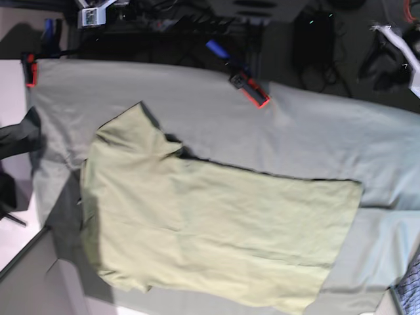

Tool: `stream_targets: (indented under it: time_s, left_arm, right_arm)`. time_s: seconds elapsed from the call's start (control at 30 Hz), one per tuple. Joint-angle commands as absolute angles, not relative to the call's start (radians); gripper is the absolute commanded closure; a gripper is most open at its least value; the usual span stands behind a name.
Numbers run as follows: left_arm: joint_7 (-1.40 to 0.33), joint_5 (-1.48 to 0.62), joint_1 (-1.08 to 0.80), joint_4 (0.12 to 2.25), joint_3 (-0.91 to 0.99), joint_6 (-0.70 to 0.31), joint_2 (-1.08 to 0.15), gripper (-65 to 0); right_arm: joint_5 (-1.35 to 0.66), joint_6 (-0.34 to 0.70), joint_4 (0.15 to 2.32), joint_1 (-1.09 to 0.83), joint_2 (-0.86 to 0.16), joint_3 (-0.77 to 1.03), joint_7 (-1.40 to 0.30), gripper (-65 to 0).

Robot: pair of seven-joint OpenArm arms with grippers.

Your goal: Fold the T-shirt properly

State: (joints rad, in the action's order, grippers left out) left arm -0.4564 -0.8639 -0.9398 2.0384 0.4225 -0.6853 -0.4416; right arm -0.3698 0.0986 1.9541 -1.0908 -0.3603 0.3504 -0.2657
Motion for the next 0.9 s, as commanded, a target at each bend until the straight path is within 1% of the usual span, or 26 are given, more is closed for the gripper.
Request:
stream_targets:
  time_s: [0.0,0.17,0.33,0.43,0.6,0.7,0.77,0.87]
  left_arm:
    - [-0.438,-0.891,-0.949,2.07,0.443,-0.698,-0.467,-34.9]
    - [-0.438,-0.901,-0.908,2.08,0.459,-0.698,-0.547,-34.9]
    - [-0.438,-0.9,-0.869,2.078,0.458,-0.698,-0.59,-34.9]
    - [-0.434,-0.893,-0.861,2.078,0.459,-0.698,-0.604,-34.9]
    - [-0.43,-0.893,-0.847,2.078,0.458,-0.698,-0.613,-34.9]
    - [-0.43,-0.87,-0.836,2.078,0.458,-0.698,-0.624,-34.9]
    - [-0.43,-0.866,-0.836,2.078,0.458,-0.698,-0.635,-34.9]
    - [-0.43,-0.866,-0.834,2.078,0.458,-0.698,-0.654,-34.9]
  right_arm:
    - [-0.399,0.101,1.994,-1.095,-0.368,0.395,-0.247,-20.9]
    - [-0.5,0.101,2.032,-0.989,-0.368,0.548,-0.276,-29.8]
    - [-0.517,0.099,2.027,-0.86,-0.366,0.575,-0.282,-30.1]
    - [-0.516,0.062,1.99,-0.77,-0.345,0.575,-0.281,-30.1]
    - [-0.56,0.057,1.806,-0.569,-0.255,0.567,-0.29,-30.1]
    - [-0.572,0.088,1.708,-0.461,-0.204,0.537,-0.292,-30.1]
    - [-0.584,0.108,1.668,-0.402,-0.176,0.501,-0.295,-30.1]
    - [-0.583,0.109,1.637,-0.331,-0.142,0.443,-0.3,-30.1]
